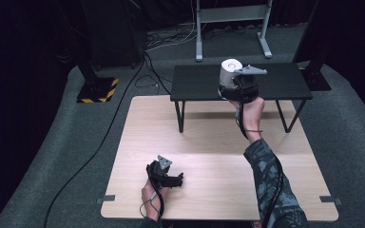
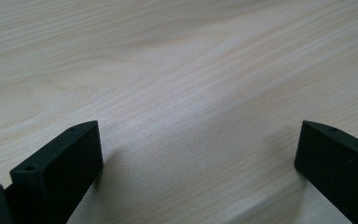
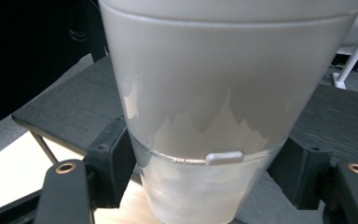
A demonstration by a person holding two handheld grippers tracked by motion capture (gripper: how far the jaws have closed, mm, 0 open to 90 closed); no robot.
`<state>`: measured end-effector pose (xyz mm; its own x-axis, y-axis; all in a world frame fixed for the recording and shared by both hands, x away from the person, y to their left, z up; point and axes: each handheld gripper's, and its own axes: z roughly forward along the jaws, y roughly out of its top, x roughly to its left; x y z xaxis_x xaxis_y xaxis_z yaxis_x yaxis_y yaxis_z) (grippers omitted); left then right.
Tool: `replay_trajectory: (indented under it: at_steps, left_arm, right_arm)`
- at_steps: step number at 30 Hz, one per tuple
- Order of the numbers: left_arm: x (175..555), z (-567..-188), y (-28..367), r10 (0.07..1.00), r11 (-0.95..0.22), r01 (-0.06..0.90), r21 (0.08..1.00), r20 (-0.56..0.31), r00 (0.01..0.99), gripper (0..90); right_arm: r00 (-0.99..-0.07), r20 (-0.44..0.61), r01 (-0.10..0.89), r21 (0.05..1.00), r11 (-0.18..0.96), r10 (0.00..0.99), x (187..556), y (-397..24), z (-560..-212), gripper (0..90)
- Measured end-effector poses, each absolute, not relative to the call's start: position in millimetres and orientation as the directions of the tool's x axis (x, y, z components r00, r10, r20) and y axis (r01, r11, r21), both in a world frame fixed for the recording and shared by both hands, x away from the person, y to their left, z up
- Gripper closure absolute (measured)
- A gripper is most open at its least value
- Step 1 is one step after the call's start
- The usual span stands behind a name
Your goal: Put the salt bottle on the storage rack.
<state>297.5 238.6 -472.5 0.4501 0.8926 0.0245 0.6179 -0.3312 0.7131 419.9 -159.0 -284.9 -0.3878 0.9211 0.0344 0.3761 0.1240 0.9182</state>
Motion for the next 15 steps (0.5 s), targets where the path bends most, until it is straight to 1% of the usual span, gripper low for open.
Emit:
replay_trajectory:
  at_steps: [15]
  left_arm:
    - [298, -473, 239, 0.891, -0.331, 0.618, 0.713, 0.021, 0.453, 0.2]
  right_arm:
    - [-0.408, 0.044, 0.390, 0.911, 0.130, 0.912, 455, -116, -288, 29.0]
